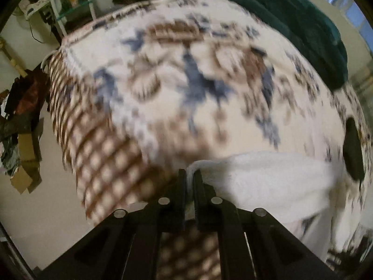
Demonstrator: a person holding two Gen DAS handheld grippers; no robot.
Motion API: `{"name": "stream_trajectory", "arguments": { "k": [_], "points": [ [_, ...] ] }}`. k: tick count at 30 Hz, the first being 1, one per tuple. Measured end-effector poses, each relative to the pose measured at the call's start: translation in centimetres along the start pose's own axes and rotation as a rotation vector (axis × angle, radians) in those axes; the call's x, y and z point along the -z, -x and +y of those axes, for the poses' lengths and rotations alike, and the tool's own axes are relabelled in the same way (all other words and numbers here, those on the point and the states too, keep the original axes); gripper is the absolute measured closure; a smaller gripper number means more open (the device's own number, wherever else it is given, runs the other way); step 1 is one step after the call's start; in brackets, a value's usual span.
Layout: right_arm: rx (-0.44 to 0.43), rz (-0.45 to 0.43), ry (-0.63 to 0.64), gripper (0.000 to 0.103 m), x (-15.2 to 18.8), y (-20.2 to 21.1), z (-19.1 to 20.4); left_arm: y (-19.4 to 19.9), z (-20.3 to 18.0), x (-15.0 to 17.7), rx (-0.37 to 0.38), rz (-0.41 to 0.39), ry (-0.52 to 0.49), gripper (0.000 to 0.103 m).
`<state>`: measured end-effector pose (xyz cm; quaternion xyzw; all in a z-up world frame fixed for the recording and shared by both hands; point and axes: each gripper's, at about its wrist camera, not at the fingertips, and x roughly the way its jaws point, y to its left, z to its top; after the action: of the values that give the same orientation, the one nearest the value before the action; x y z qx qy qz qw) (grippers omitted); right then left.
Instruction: Fold small clothes
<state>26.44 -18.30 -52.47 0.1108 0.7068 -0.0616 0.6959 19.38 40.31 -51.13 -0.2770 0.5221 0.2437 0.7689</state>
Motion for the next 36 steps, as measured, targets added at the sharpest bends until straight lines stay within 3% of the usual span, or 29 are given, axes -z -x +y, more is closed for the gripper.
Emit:
{"name": "stream_trajectory", "arguments": {
  "k": [3,8,9,10,15,17,19,20,22,24,29,32,36],
  "points": [
    [-0.008,-0.004,0.009,0.029,-0.2,0.0,0.5,-1.3,1.0,-2.3,0.013,-0.005,0.046,0.092],
    [-0.032,-0.001,0.016,0.029,0.1,-0.2,2.1,-1.3,4.6,-1.2,0.161,0.006,0.284,0.045],
    [-0.038,0.001,0.017,0.029,0.4,-0.3,3.1,-1.2,5.0,0.0,0.183,0.013,0.339,0.042],
    [-0.046,0.002,0.020,0.029,0.7,-0.2,3.5,-1.1,5.6,1.5,0.256,0.059,0.393,0.042],
    [-0.053,-0.009,0.030,0.029,1.3,-0.2,4.6,-3.9,6.7,6.8,0.307,0.170,0.604,0.042],
    [-0.047,-0.006,0.025,0.029,1.0,-0.5,5.0,-5.6,6.9,7.3,0.357,0.162,0.698,0.042],
    [-0.030,-0.016,0.015,0.029,0.5,-0.5,5.2,-6.1,6.6,6.4,0.361,0.116,0.737,0.044],
    [-0.011,-0.021,0.016,0.029,0.4,-0.4,5.5,-6.1,6.4,5.5,0.354,0.087,0.735,0.055],
    [0.042,-0.032,0.017,0.029,0.0,-0.2,5.1,-6.0,5.1,3.1,0.307,0.052,0.655,0.096],
    [0.105,-0.047,0.009,0.029,-0.4,0.2,4.3,-5.5,4.2,1.6,0.287,0.023,0.603,0.096],
    [0.147,-0.084,-0.030,0.029,-1.3,1.3,1.3,-1.3,-2.3,-1.9,0.230,-0.081,0.321,0.096],
    [0.115,-0.096,-0.069,0.029,-2.1,1.8,-0.8,1.5,-9.0,-2.4,0.245,-0.120,0.133,0.096],
    [0.075,-0.110,-0.113,0.029,-2.7,2.9,-4.5,5.0,-20.8,-0.5,0.342,-0.133,-0.121,0.096]
  ]
}}
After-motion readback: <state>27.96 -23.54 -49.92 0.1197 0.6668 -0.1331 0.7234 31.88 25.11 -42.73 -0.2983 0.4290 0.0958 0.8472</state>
